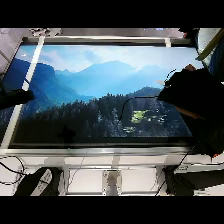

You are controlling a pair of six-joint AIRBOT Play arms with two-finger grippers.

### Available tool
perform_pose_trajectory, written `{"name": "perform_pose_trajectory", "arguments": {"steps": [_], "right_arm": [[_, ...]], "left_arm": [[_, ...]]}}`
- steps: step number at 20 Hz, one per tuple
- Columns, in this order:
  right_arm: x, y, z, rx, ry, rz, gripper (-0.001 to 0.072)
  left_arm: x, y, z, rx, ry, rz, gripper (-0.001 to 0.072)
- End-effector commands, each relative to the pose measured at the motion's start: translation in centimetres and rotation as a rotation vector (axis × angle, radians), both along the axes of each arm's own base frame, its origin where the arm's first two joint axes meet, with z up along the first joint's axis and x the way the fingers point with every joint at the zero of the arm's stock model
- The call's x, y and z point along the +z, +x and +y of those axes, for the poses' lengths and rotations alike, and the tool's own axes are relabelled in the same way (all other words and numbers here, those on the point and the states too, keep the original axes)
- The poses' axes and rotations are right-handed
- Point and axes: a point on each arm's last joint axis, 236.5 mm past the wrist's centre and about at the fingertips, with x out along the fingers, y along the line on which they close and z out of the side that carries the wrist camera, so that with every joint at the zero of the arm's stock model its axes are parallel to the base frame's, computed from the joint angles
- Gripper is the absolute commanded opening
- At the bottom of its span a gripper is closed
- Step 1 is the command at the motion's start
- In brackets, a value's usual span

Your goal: Fold the clothes and pants, and hang the long-sleeved shirts on hangers.

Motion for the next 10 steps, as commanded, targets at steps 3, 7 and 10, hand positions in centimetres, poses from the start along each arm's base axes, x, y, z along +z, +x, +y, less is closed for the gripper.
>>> {"name": "perform_pose_trajectory", "arguments": {"steps": [3, 7, 10], "right_arm": [[2.8, -2.7, -1.5, -0.108, -0.095, 0.054, 0.0534], [13.1, -0.3, 0.0, -0.067, -0.237, -0.247, 0.0506], [20.2, 3.5, 11.0, 0.192, -0.009, -0.619, 0.0014]], "left_arm": [[0.0, 0.0, 0.0, 0.0, -0.003, -0.001, 0.0017], [-0.2, -0.2, -0.2, -0.002, -0.007, 0.013, 0.0017], [-0.5, -0.6, -0.3, -0.006, -0.012, 0.031, 0.0017]]}}
